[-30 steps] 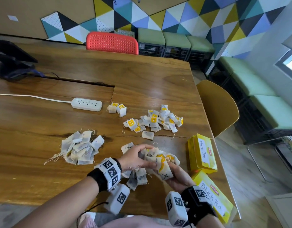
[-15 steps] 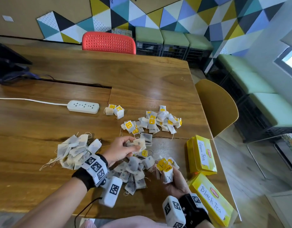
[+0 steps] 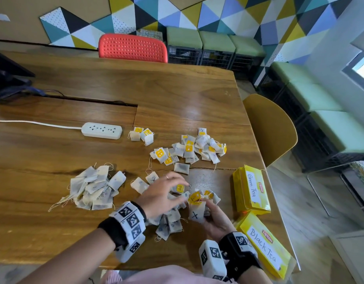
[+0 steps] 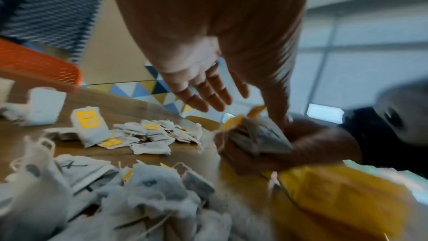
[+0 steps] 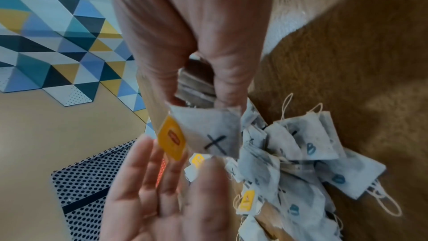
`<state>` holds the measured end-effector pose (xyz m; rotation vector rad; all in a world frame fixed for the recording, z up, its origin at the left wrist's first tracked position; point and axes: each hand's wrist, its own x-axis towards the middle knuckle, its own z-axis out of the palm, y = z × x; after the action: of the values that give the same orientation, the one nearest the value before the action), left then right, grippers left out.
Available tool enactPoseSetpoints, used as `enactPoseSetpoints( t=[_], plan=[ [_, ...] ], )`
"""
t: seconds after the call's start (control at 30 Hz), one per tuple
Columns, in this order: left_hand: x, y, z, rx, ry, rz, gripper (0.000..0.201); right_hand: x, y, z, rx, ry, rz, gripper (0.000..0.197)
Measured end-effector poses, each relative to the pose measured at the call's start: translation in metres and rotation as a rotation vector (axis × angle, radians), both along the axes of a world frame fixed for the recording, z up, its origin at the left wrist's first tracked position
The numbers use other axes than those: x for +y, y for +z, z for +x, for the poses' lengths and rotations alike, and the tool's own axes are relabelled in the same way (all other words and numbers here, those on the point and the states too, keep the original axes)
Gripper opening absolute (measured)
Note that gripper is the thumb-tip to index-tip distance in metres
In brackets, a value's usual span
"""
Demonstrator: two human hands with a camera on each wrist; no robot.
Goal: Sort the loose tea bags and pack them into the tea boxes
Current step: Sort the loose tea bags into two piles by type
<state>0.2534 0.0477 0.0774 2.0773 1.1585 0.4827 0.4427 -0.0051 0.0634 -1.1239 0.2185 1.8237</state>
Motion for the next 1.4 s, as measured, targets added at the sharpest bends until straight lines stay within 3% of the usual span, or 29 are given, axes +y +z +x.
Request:
enactPoseSetpoints(
  t=[0.07, 0.13, 0.23, 0.37, 0.47, 0.6, 0.8, 0.87, 0.97, 1.03, 1.2, 1.33, 1.4],
  plan=[
    [-0.007, 0.000, 0.011, 0.026, -0.225, 0.016, 0.053, 0.002, 0.002, -0.004, 0.006, 0.025, 0.031, 0.042],
    [-0.009, -0.008, 0.017, 0.093, -0.345, 0.125, 0.055, 0.004, 0.001, -0.005, 0.033, 0.041, 0.054, 0.043],
    [-0.009, -0.017, 0.021, 0.095, -0.338, 0.285, 0.036, 0.006, 0.002, -0.005, 0.046, 0.027, 0.037, 0.018],
    [-0.011, -0.023, 0.020, 0.023, -0.318, 0.332, 0.015, 0.003, 0.005, -0.006, 0.082, 0.005, 0.033, 0.019],
    [-0.015, -0.026, 0.016, -0.077, -0.252, 0.211, 0.005, 0.001, 0.003, -0.004, 0.128, -0.016, 0.031, 0.029],
    [-0.016, -0.028, 0.003, -0.237, -0.137, 0.070, 0.007, 0.001, 0.005, 0.000, 0.176, -0.019, 0.014, 0.030],
    [-0.017, -0.018, -0.016, -0.454, 0.214, -0.029, 0.028, 0.001, 0.003, 0.007, 0.144, -0.055, 0.003, 0.041],
    [-0.014, -0.021, -0.025, -0.419, 0.299, 0.005, 0.032, 0.001, 0.004, 0.009, 0.103, -0.050, 0.021, 0.037],
    [-0.010, -0.031, -0.036, -0.093, 0.234, -0.008, 0.023, 0.001, 0.003, 0.012, -0.060, 0.050, 0.090, 0.040],
    [-0.011, -0.035, -0.034, 0.031, 0.186, -0.032, 0.014, 0.002, 0.001, 0.012, -0.170, 0.131, 0.143, 0.039],
    [-0.006, -0.012, -0.002, -0.129, 0.167, -0.005, 0.025, 0.002, 0.007, 0.002, -0.387, 0.380, 0.262, 0.028],
    [0.005, 0.005, 0.025, -0.104, 0.083, -0.189, 0.040, 0.003, 0.013, -0.010, -0.496, 0.587, 0.306, 0.020],
    [0.008, 0.005, 0.031, -0.082, 0.046, -0.201, 0.037, 0.004, 0.016, -0.014, -0.511, 0.650, 0.322, 0.024]
  ],
)
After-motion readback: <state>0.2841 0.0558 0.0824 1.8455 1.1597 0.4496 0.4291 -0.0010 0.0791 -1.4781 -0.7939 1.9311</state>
